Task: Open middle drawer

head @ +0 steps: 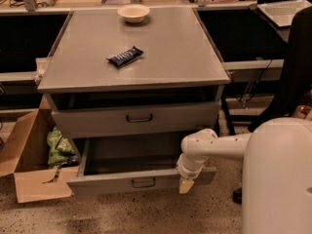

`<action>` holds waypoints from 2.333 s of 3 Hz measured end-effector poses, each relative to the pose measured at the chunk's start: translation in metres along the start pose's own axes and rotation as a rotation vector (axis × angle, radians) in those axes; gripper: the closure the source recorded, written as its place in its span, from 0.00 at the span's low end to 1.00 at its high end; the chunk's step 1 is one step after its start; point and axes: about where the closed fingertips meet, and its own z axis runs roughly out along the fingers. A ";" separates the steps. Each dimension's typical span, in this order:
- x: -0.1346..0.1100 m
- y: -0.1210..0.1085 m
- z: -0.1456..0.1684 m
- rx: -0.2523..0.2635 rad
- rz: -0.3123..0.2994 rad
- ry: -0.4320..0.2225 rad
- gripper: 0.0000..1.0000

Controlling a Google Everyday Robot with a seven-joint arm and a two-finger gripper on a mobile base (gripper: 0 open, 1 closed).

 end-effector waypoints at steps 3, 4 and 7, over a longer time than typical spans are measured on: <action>-0.015 0.024 -0.010 0.024 -0.025 0.005 1.00; -0.012 0.037 -0.005 0.005 -0.018 -0.014 1.00; -0.012 0.036 -0.006 0.005 -0.018 -0.014 0.59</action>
Offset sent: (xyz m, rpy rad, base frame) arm -0.0881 0.0244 0.0397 -0.0383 -0.0583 0.0531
